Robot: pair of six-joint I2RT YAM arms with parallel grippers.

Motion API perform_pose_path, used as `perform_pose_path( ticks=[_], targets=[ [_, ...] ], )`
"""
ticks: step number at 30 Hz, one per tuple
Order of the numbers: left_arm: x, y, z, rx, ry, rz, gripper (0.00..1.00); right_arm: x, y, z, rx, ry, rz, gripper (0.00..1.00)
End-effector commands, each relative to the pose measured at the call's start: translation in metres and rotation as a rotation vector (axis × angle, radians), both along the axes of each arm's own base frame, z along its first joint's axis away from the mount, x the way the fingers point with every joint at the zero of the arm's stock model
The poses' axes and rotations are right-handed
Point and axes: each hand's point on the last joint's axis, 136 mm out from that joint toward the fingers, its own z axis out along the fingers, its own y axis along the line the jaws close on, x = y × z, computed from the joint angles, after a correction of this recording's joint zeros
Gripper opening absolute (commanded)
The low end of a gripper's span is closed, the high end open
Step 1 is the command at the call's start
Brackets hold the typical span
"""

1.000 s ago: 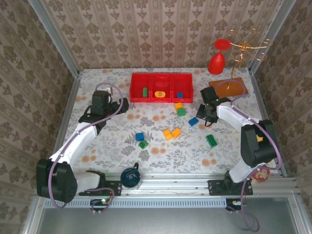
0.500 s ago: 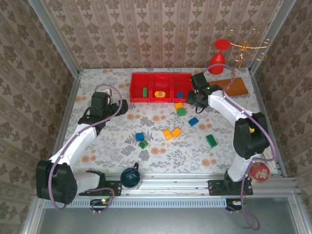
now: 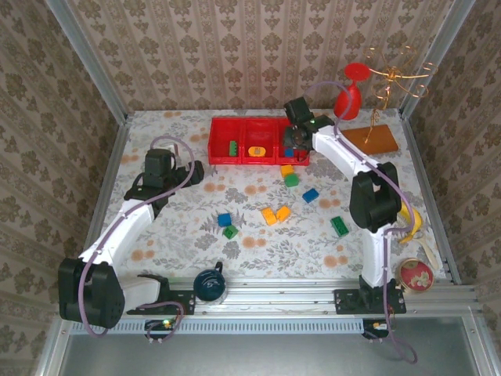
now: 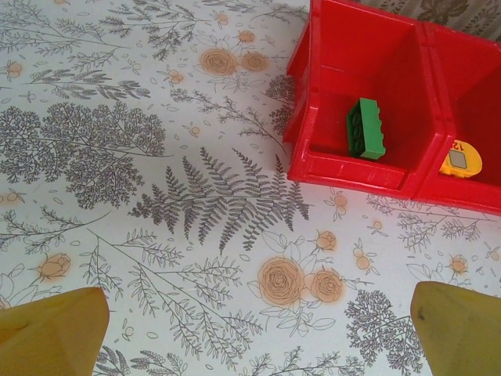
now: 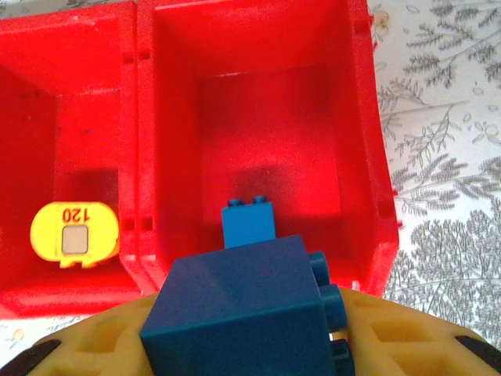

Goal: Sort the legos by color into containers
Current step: Place the lego in the container.

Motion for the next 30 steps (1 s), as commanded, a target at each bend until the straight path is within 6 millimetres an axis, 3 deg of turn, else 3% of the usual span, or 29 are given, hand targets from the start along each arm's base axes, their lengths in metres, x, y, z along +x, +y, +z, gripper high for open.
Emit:
perform_pose_path(
  ticks=[1, 8, 13, 22, 30],
  targets=[
    [-0.008, 0.002, -0.001, -0.023, 0.013, 0.008, 1.0, 0.006, -0.008, -0.015, -0.102, 0.043, 0.008, 0.32],
    [-0.018, 0.004, -0.009, -0.025, 0.037, 0.011, 1.0, 0.028, -0.005, -0.023, -0.149, 0.043, 0.027, 0.42],
    [-0.025, 0.008, -0.016, -0.017, 0.057, 0.017, 1.0, 0.032, -0.004, -0.025, -0.159, 0.048, 0.031, 0.5],
    [-0.029, 0.008, -0.015, -0.025, 0.053, 0.02, 1.0, 0.028, -0.006, -0.017, -0.168, 0.042, 0.038, 0.66],
    [-0.032, 0.009, -0.016, -0.031, 0.049, 0.025, 1.0, 0.01, -0.003, 0.001, -0.15, 0.018, 0.052, 0.67]
  ],
)
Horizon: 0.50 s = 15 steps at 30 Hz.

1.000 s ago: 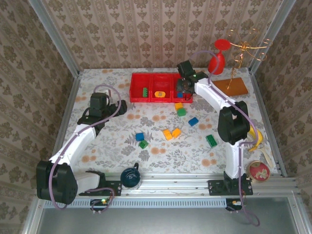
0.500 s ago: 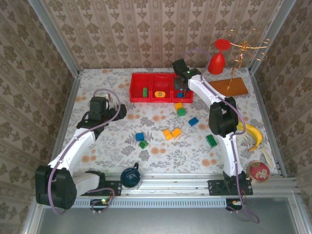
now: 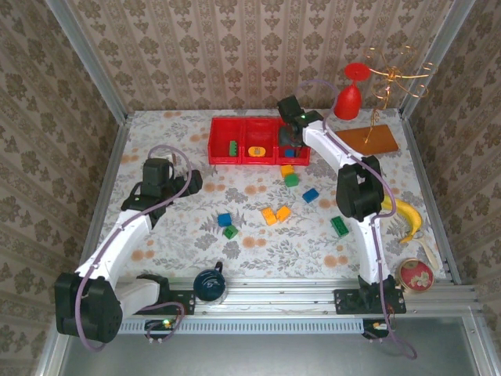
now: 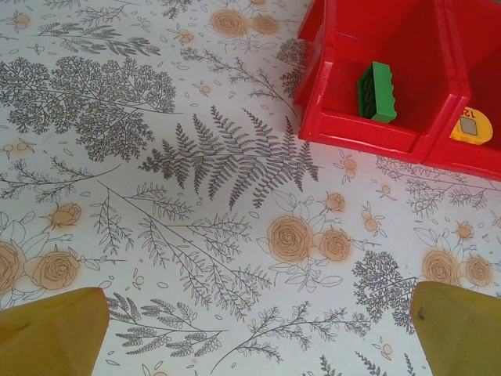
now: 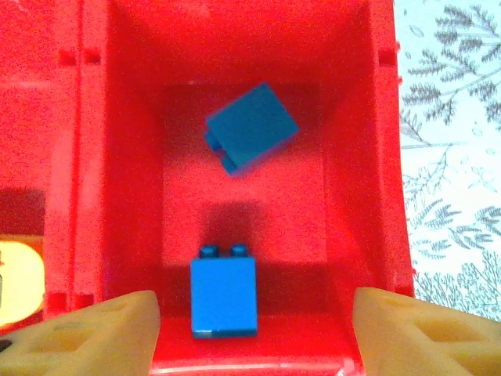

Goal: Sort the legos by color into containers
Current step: Place the lego in the container.

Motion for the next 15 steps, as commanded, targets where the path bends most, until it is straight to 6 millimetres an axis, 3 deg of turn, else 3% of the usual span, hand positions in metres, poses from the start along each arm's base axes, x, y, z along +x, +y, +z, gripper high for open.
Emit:
perform_pose_path(
  ticks=[1, 7, 15],
  targets=[
    [-0.005, 0.003, -0.004, -0.02, 0.011, 0.014, 1.0, -0.017, 0.001, 0.033, -0.007, -0.044, 0.016, 0.68],
    [-0.004, 0.0, -0.003, -0.036, 0.002, 0.009, 1.0, -0.053, 0.009, 0.038, 0.035, -0.058, 0.039, 0.74],
    [-0.002, -0.002, -0.005, -0.056, -0.007, 0.01, 1.0, -0.092, 0.019, 0.016, 0.065, -0.043, 0.081, 0.79]
  ],
)
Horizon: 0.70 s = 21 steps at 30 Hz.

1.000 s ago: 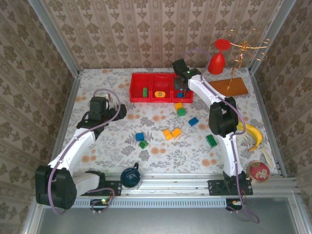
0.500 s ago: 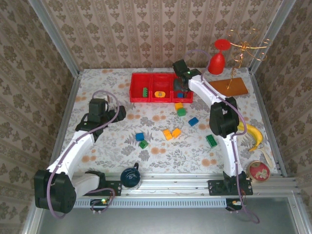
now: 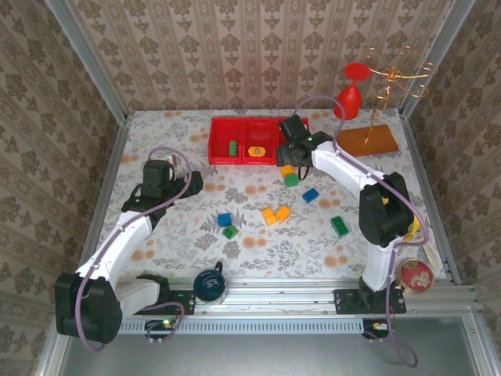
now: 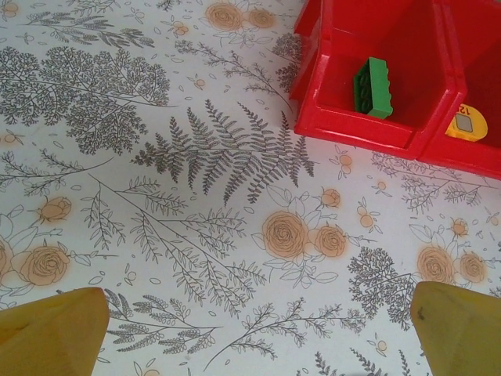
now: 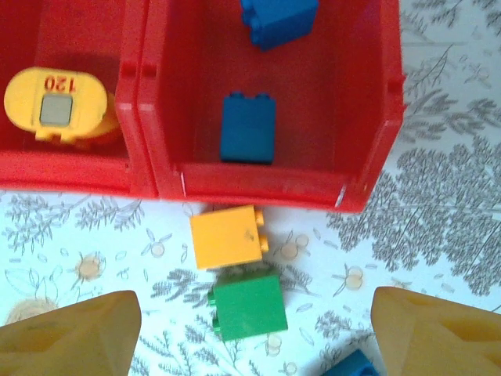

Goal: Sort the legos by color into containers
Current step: Pick up the lego from the center of the table.

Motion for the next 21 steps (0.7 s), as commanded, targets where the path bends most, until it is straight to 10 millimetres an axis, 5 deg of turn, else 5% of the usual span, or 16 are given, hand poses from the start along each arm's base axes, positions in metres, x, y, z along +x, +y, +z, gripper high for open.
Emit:
perform_pose_path(
  ticks=[1, 7, 21],
  targets=[
    [0.0, 0.0, 0.0, -0.038, -0.014, 0.013, 1.0, -0.005, 0.006, -0.006, 0.019, -0.017, 0.004, 0.79],
    [0.001, -0.001, -0.002, -0.046, -0.012, 0.013, 1.0, -0.008, 0.007, -0.034, -0.016, 0.038, 0.024, 0.79],
    [0.003, -0.003, -0.007, -0.05, 0.005, 0.012, 1.0, 0.02, 0.018, -0.063, -0.061, 0.055, 0.052, 0.78]
  ],
)
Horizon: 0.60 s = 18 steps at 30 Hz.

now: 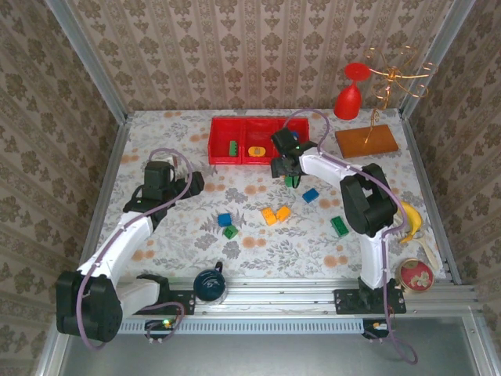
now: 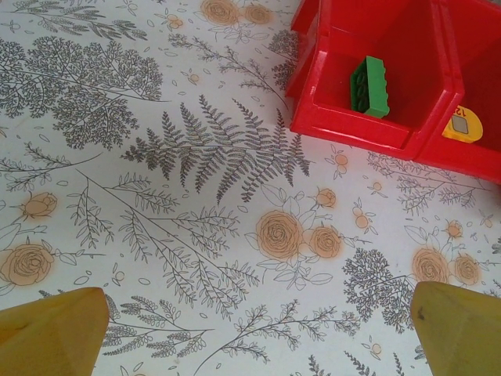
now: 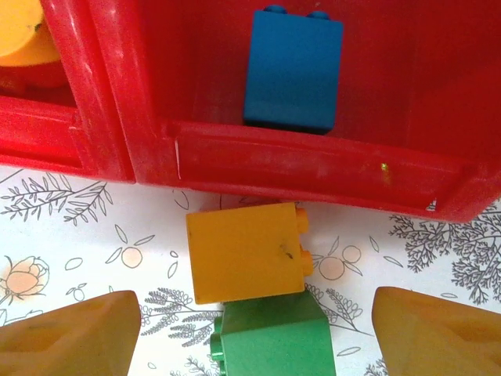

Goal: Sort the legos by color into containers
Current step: Pick up the lego from the center of the table.

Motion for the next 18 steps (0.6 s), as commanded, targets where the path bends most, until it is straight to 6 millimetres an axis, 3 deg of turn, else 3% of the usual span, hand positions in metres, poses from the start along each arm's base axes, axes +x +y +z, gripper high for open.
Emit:
perform_pose_path(
  ticks=[1, 18],
  targets=[
    [0.002, 0.001, -0.002, -0.023, 0.008, 0.011, 1.0, 0.011, 0.003, 0.002, -0.015, -0.017, 0.002, 0.77],
    [0.003, 0.001, -0.003, -0.015, 0.015, 0.014, 1.0, 0.017, 0.001, -0.024, -0.045, 0.031, -0.02, 0.63]
  ],
)
